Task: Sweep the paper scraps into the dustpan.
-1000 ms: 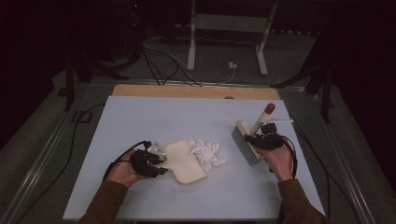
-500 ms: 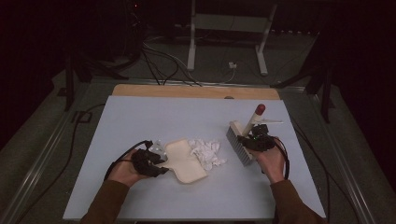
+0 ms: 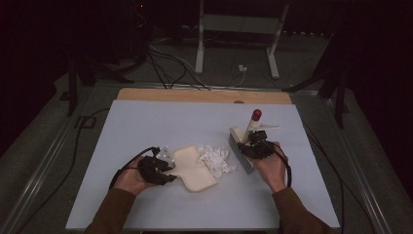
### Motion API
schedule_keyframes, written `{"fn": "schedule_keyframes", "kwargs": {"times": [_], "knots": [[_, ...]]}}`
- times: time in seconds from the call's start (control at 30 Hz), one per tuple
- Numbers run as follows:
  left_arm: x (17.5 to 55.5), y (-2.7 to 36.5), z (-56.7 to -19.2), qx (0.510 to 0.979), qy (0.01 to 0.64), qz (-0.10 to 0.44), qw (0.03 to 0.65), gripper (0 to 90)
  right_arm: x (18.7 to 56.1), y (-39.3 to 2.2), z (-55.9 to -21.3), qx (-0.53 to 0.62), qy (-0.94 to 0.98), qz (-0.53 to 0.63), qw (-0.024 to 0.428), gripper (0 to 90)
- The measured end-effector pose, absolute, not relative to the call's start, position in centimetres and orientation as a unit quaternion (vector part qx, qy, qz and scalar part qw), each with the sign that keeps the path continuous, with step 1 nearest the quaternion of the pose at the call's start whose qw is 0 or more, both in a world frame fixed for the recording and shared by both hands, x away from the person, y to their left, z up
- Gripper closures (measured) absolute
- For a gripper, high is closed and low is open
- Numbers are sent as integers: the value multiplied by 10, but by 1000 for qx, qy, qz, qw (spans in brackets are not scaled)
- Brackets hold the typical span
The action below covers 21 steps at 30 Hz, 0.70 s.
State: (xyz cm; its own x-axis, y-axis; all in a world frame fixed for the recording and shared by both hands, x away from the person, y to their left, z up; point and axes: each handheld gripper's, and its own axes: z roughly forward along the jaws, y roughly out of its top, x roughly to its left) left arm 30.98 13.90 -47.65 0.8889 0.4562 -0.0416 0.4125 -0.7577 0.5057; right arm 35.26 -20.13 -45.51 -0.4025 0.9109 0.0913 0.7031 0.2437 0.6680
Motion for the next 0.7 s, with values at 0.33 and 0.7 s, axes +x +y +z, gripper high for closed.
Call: {"fn": "schedule_keyframes", "kwargs": {"times": [0.33, 0.7], "knots": [[310, 138, -477, 937, 231, 42, 259, 666, 349, -170, -454, 504, 789, 306, 172, 671], [312, 134, -477, 937, 229, 41, 260, 666, 345, -145, -454, 486, 803, 293, 181, 671]]}}
